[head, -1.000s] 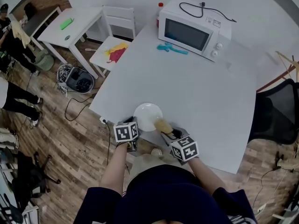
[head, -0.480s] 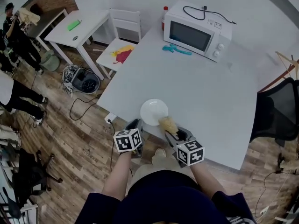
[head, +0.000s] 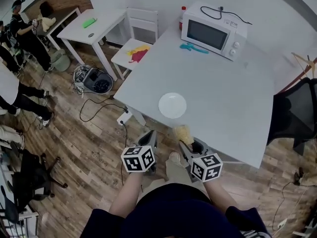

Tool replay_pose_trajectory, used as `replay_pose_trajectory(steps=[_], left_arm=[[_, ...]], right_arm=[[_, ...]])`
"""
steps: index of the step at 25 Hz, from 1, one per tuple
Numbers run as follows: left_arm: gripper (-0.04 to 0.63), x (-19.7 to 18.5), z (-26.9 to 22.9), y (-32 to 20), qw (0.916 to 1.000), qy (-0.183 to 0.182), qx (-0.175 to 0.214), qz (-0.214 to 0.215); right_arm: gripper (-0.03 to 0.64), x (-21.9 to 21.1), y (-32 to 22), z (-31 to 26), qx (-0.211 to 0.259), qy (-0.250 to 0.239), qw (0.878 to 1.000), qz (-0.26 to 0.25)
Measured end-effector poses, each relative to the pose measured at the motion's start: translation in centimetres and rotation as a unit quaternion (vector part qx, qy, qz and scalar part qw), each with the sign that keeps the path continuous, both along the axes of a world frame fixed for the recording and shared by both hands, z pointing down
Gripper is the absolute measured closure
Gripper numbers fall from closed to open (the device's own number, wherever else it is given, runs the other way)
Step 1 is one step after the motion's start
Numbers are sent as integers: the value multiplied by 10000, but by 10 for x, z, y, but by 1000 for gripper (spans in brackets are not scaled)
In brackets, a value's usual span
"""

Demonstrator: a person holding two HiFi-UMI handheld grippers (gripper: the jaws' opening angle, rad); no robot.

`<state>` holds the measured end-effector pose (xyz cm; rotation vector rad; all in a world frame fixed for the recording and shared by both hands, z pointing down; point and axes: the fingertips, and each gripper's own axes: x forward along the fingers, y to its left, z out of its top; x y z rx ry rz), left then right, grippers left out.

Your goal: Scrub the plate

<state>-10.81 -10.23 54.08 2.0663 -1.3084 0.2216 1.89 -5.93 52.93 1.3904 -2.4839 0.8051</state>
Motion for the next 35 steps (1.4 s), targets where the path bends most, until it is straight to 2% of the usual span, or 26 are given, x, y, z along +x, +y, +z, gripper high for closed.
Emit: replay_pose_trajectory(steps=[6, 15, 35], left_arm=[[577, -7, -12, 50, 9990, -178, 260, 313], [578, -7, -16, 100, 9985, -64, 308, 445], [577, -1, -32, 121, 9980, 82, 422, 462]], right_arm=[[451, -15, 44, -10, 168, -26, 9998, 108], [451, -16, 92, -18, 309, 93, 9992, 248], [452, -24, 106, -39, 572, -118, 9982, 126]])
